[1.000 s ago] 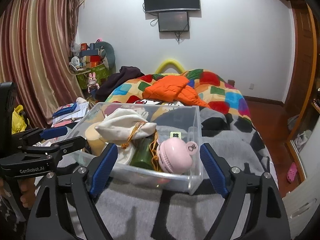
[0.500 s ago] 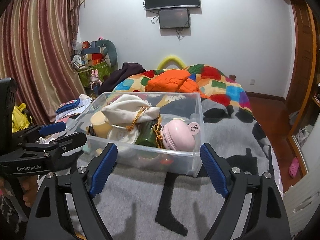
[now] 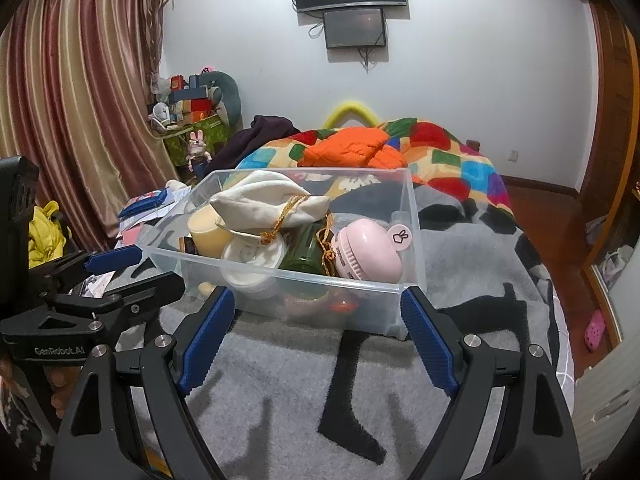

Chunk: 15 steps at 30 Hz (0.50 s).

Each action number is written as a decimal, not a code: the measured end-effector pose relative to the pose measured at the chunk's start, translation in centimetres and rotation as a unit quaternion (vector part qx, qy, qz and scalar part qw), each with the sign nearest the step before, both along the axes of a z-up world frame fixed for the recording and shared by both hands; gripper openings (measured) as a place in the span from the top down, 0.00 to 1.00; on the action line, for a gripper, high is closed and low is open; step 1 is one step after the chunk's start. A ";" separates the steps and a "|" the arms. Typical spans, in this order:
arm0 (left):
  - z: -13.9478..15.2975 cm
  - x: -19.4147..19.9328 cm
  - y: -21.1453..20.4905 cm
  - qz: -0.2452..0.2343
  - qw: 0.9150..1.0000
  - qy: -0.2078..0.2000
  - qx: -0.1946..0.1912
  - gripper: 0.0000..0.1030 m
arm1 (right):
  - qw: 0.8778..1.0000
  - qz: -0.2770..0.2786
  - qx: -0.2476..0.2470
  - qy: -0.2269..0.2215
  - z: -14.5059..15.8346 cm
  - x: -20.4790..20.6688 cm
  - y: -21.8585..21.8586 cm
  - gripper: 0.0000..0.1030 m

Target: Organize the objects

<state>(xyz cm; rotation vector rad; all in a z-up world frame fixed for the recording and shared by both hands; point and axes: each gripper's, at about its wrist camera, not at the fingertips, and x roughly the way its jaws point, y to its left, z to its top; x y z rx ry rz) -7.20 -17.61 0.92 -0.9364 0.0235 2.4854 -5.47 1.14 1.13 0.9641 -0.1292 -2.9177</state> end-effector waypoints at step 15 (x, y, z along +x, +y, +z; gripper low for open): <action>-0.2 0.4 0.2 -0.005 1.000 -0.002 0.001 0.11 | 1.000 0.000 -0.005 -0.005 -0.3 0.1 -0.1 0.19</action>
